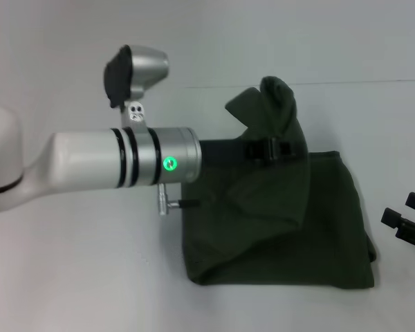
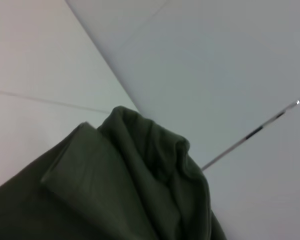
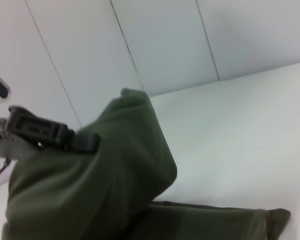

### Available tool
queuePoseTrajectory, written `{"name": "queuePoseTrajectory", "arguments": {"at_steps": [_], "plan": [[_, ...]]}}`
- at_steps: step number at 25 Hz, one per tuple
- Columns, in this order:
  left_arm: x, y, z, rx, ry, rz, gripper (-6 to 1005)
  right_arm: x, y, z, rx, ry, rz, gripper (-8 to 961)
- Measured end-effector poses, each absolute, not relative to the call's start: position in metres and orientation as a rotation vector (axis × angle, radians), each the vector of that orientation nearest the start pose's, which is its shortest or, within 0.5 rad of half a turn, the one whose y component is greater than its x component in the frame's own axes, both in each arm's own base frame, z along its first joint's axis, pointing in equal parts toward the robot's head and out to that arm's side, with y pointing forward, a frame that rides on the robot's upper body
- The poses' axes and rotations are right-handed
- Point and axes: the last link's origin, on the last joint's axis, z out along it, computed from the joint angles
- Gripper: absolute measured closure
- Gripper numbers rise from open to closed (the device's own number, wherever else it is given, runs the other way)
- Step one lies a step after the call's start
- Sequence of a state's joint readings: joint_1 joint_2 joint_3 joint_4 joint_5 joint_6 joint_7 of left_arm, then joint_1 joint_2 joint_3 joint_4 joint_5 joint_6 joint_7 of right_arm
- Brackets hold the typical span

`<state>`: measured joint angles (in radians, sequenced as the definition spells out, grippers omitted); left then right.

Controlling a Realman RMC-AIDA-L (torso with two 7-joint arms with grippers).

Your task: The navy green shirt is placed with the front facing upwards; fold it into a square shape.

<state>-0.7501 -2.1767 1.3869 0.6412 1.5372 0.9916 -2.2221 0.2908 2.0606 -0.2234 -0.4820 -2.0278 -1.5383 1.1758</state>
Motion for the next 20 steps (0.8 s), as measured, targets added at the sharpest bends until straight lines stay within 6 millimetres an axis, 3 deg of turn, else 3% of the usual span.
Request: {"name": "queuePoseTrajectory", "arguments": {"at_steps": [6, 14, 20], "plan": [[-0.121, 0.377, -0.119, -2.589, -1.501, -0.773, 895, 0.369, 0.251, 0.029, -2.172, 0.923, 0.814, 113], [-0.124, 0.379, -0.111, -2.525, -1.522, -0.91, 595, 0.369, 0.249, 0.041, -2.163, 0.896, 0.834, 132], [-0.141, 0.388, -0.087, -2.445, -1.488, -1.014, 353, 0.361, 0.263, 0.043, -2.167, 0.896, 0.845, 146]]}}
